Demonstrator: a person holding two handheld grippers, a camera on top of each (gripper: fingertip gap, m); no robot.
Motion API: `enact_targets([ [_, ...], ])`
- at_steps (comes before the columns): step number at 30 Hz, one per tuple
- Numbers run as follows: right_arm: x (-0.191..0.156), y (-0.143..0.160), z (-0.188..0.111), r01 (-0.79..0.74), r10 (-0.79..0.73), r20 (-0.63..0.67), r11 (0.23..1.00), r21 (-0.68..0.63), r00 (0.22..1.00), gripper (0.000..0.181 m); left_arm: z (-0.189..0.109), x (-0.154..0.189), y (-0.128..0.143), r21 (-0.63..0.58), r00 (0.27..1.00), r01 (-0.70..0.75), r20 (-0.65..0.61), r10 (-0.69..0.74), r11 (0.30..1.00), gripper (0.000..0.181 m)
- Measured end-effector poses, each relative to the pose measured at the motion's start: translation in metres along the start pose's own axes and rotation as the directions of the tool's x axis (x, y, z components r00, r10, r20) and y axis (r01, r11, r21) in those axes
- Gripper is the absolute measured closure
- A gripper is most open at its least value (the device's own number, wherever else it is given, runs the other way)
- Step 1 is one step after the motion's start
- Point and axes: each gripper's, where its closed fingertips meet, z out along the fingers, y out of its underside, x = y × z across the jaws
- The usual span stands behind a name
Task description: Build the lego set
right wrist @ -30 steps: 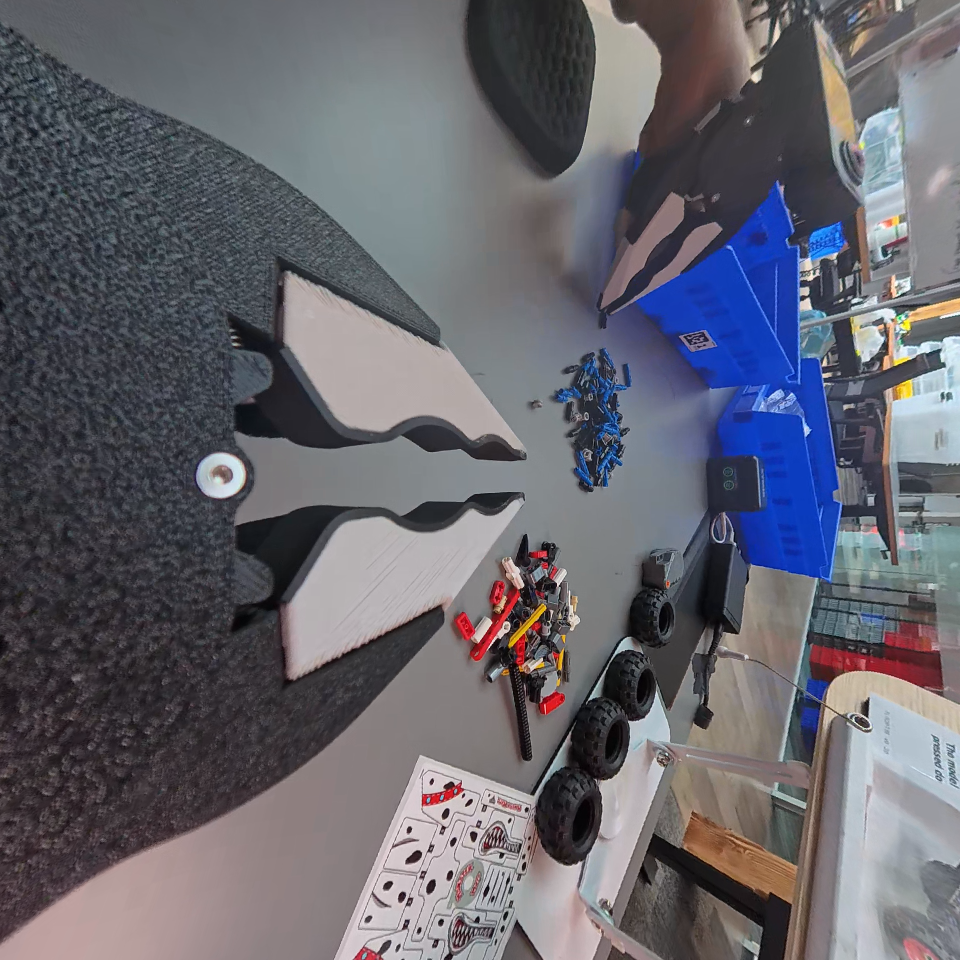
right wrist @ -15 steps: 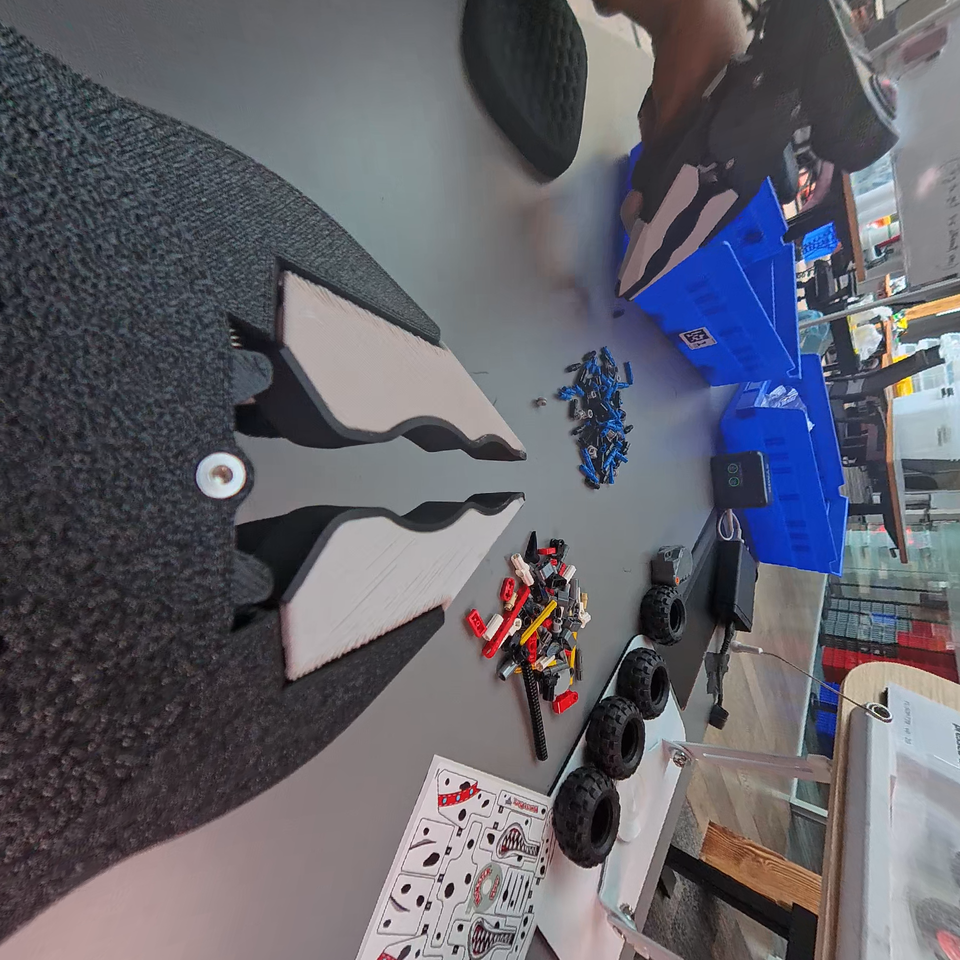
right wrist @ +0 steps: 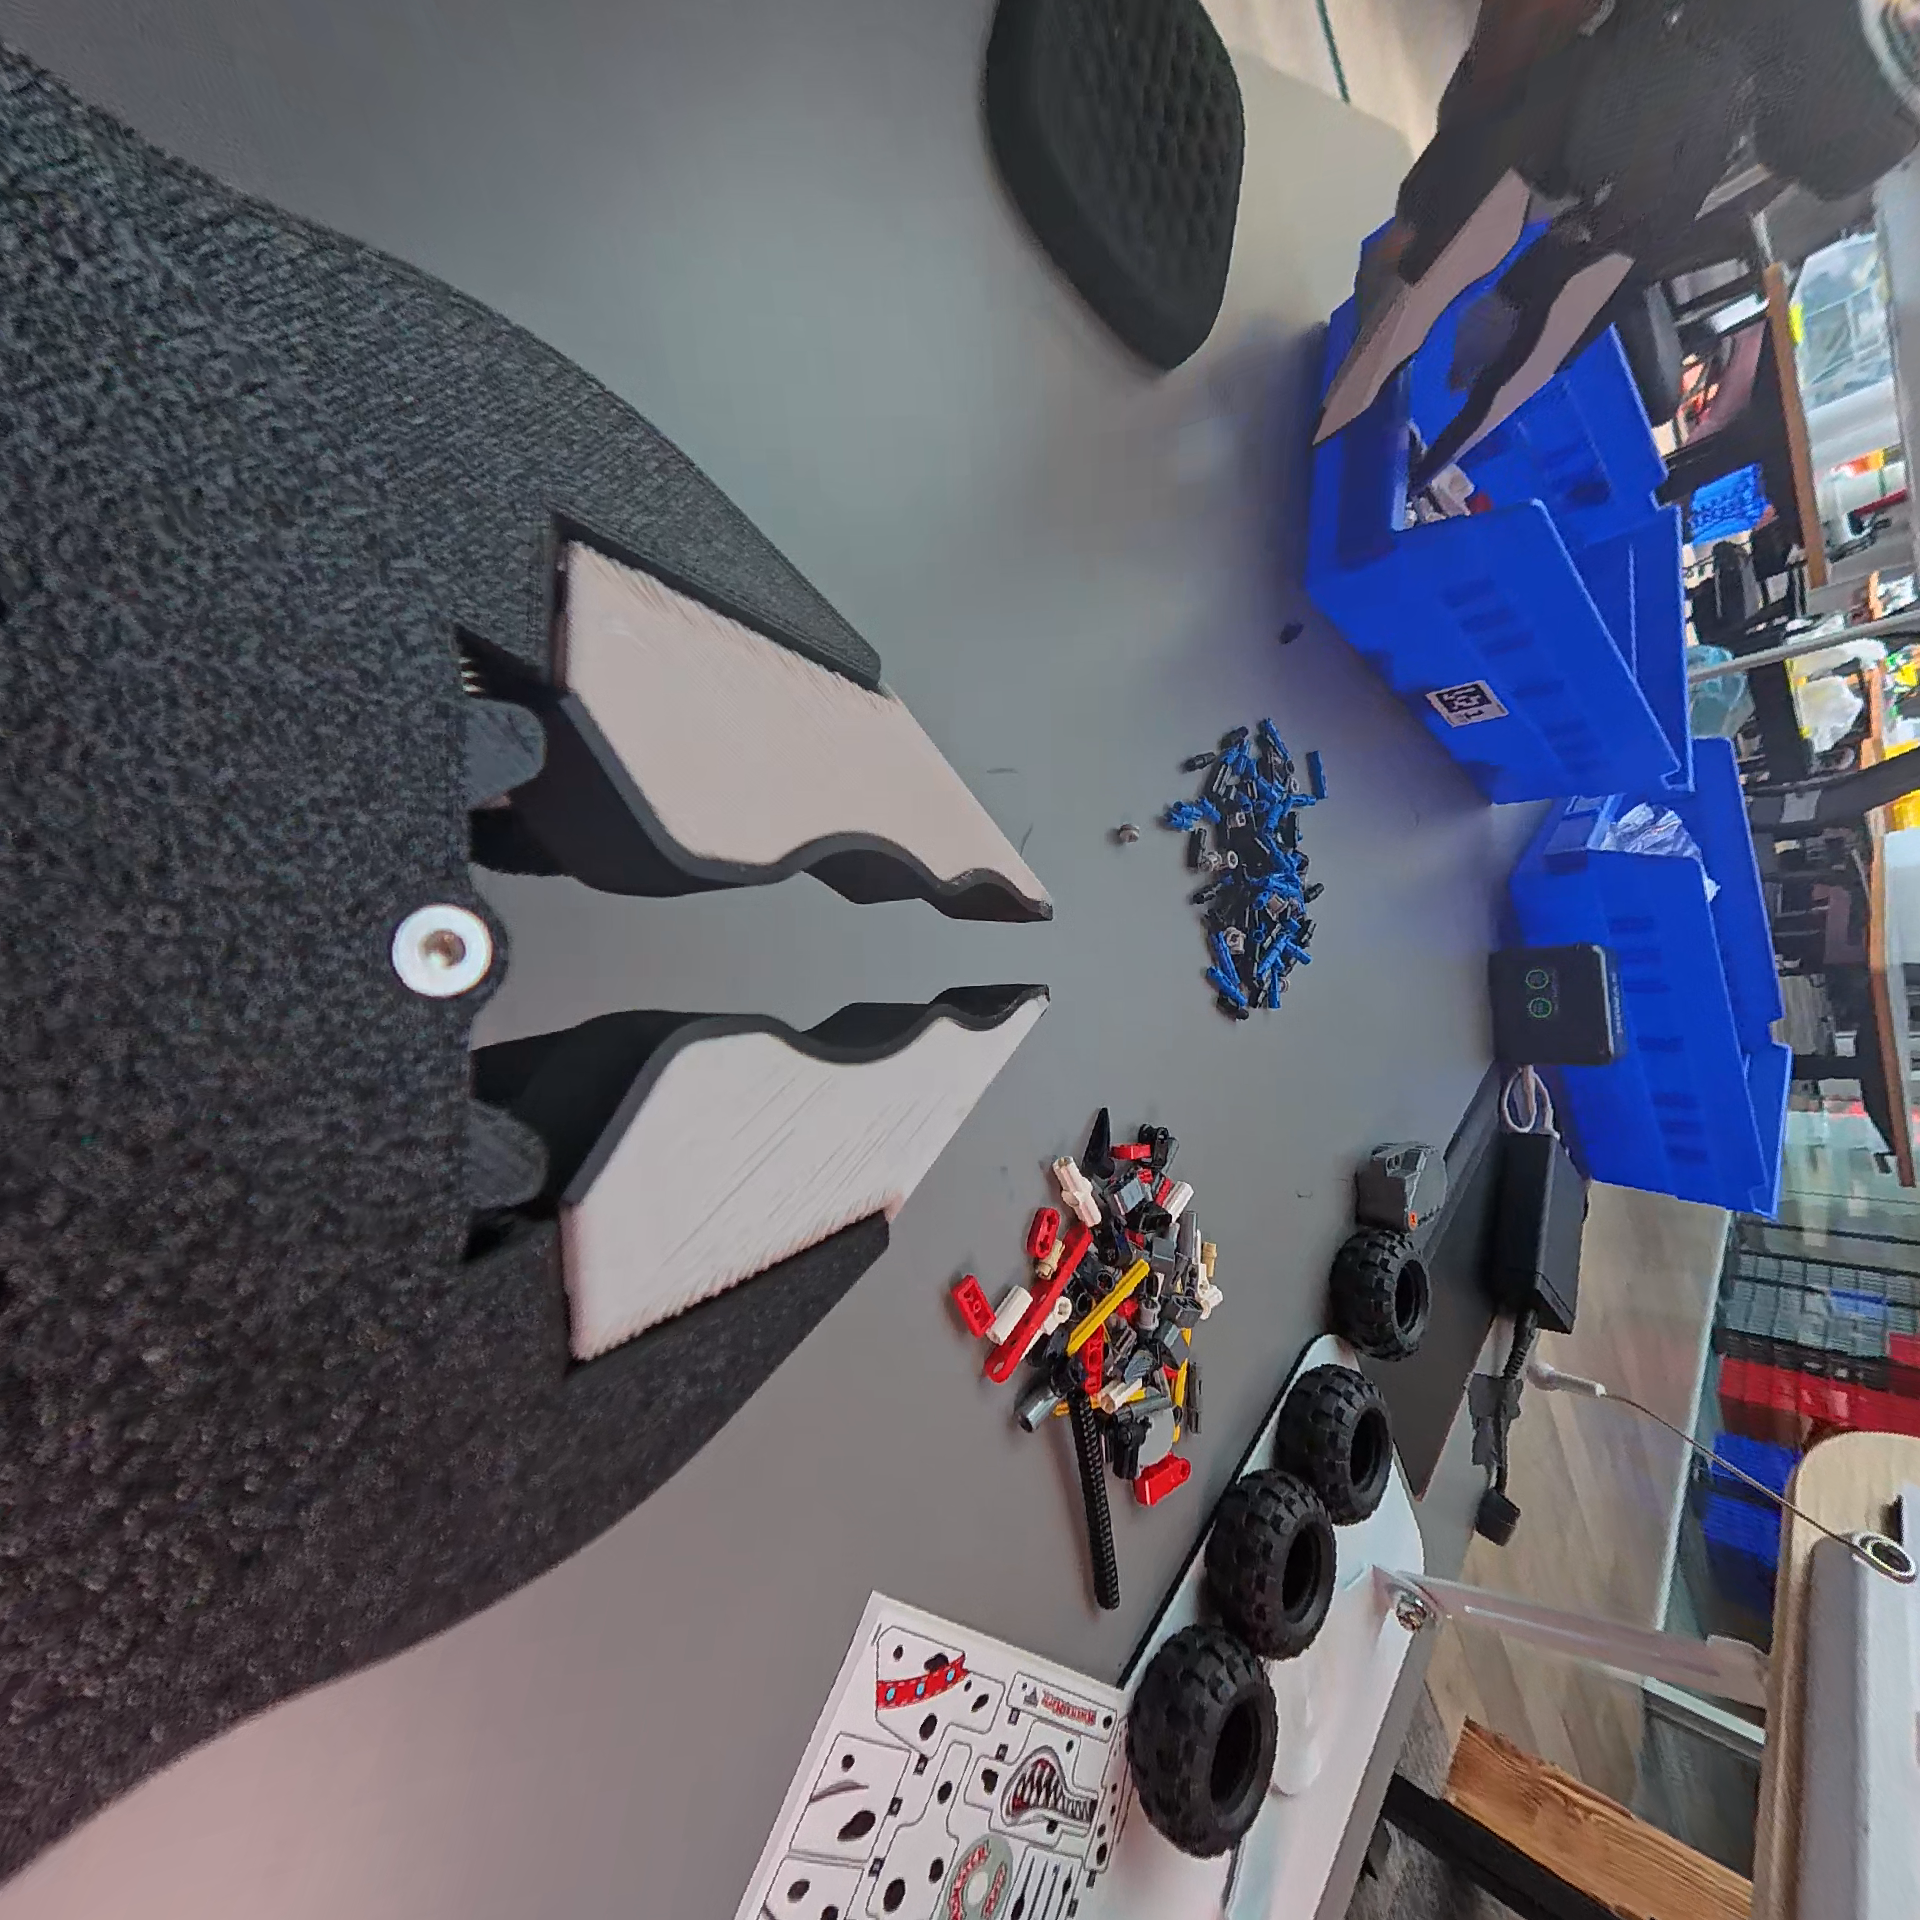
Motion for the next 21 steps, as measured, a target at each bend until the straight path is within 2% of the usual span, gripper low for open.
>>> enact_targets([
  [3, -0.001, 0.004, 0.001, 0.023, -0.023, -0.012, 1.000, -0.020, 1.000, 0.170, 0.017, 0.011, 0.005, -0.058, 0.993, -0.054, -0.110, 0.048, 0.997, 0.133],
  [5, 0.000, 0.005, 0.000, 0.028, -0.029, -0.017, 0.999, -0.026, 0.999, 0.170, 0.019, 0.005, 0.002, -0.059, 0.993, -0.061, -0.101, 0.055, 0.996, 0.143],
  [8, 0.002, 0.006, 0.000, 0.022, -0.023, -0.020, 0.999, -0.029, 1.000, 0.170, 0.018, 0.006, 0.006, -0.063, 0.985, -0.144, -0.104, 0.137, 0.988, 0.158],
  [12, 0.003, 0.009, 0.002, 0.009, -0.009, -0.018, 0.999, -0.037, 1.000, 0.170, 0.010, 0.027, 0.011, -0.047, 0.942, -0.307, -0.159, 0.296, 0.950, 0.158],
  [16, 0.003, 0.011, 0.003, 0.008, -0.009, -0.014, 0.999, -0.045, 1.000, 0.170, 0.002, 0.053, 0.012, 0.009, 0.857, -0.472, -0.227, 0.462, 0.881, 0.159],
  [21, 0.002, 0.013, 0.004, 0.009, -0.010, -0.016, 0.998, -0.056, 1.000, 0.170, 0.003, 0.069, 0.002, 0.052, 0.761, -0.590, -0.297, 0.576, 0.806, 0.160],
])
